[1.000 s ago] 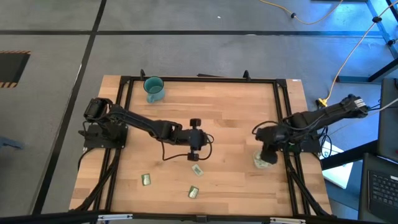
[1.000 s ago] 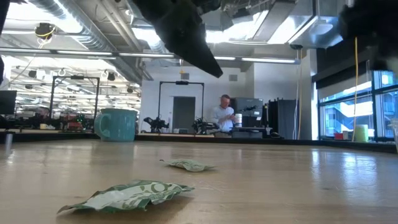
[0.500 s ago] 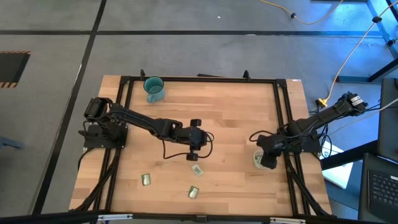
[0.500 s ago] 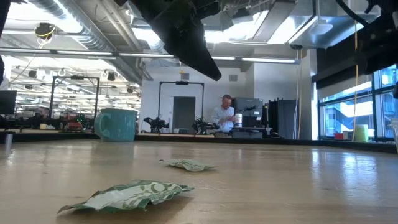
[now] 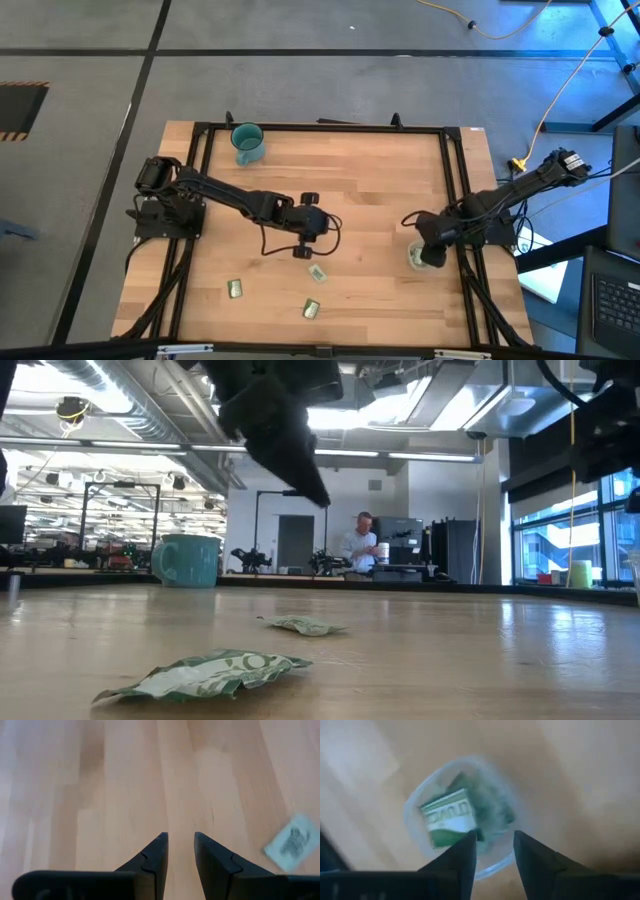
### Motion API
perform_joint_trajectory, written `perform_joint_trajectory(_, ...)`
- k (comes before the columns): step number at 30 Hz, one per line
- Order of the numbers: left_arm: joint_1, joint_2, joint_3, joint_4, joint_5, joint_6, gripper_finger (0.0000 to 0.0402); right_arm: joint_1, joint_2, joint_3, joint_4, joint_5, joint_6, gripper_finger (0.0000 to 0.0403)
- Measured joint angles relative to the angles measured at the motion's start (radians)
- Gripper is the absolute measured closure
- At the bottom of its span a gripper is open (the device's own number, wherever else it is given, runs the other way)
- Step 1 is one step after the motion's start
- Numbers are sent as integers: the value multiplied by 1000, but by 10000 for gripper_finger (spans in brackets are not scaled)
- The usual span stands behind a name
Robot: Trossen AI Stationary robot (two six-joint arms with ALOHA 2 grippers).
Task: Pick and place items into bin
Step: Put the green stevia packet into the transparent bin, then put the white stevia packet into the transparent bin
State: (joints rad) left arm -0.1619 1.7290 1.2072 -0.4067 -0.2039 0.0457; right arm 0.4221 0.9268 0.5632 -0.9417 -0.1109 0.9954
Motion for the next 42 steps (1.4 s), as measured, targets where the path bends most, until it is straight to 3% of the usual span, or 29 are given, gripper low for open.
perform_joint_trajectory(9,-71,0,0,-125,93,-31,313,0,0,177,-88,271,-75,264)
perform_joint_trajectory(14,-112,3,0,-49,122,-34,313,0,-1,244,-4,303,-186,263)
perform_joint_trajectory(21,-126,55,0,35,125,-8,313,0,-1,268,21,305,-197,263)
perform_joint_trajectory(25,-126,108,0,74,184,35,313,0,9,268,29,330,-208,263)
perform_joint_trajectory(42,-126,275,6,74,234,53,315,0,16,268,44,341,-217,263)
